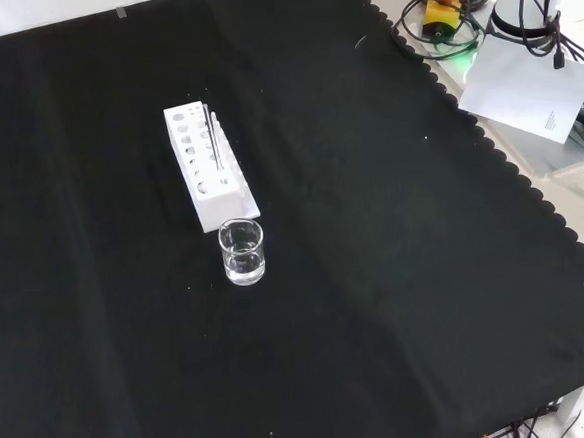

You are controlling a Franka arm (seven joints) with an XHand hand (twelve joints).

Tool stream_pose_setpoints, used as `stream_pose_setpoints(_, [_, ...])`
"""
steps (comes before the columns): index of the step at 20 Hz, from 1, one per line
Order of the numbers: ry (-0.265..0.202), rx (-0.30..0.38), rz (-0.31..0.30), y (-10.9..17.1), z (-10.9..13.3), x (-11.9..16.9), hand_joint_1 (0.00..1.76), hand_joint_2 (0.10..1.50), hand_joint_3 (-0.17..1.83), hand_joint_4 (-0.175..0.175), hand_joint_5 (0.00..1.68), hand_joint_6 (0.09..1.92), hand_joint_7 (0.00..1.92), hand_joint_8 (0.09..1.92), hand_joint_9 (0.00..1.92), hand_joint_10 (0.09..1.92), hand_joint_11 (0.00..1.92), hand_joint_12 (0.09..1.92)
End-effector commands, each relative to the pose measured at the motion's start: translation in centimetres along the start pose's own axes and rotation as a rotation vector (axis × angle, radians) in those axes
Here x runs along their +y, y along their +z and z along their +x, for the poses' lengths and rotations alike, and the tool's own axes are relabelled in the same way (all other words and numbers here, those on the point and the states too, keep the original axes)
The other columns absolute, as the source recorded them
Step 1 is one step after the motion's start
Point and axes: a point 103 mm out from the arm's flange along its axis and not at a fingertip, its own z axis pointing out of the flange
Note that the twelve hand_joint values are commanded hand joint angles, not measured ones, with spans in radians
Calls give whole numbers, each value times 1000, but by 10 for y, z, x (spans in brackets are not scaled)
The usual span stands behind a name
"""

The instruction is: Take the glass rod from the white test tube rack.

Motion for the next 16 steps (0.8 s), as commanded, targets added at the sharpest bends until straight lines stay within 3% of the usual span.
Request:
stream_pose_setpoints(1, [0,3,-13,0,1,1,724,848,531,-121,168,168,197,219,283,183,291,151])
stream_pose_setpoints(2, [-1,8,-16,0,1,1,658,857,515,-115,81,87,95,106,137,89,141,87])
stream_pose_setpoints(4, [-5,20,-13,0,-3,1,608,865,501,-109,17,87,20,87,29,87,30,87])
stream_pose_setpoints(11, [-16,17,2,7,-10,13,594,870,492,-105,0,87,0,87,0,87,0,87])
stream_pose_setpoints(16, [-38,24,10,17,3,34,590,876,483,-104,0,87,0,87,0,87,32,87])
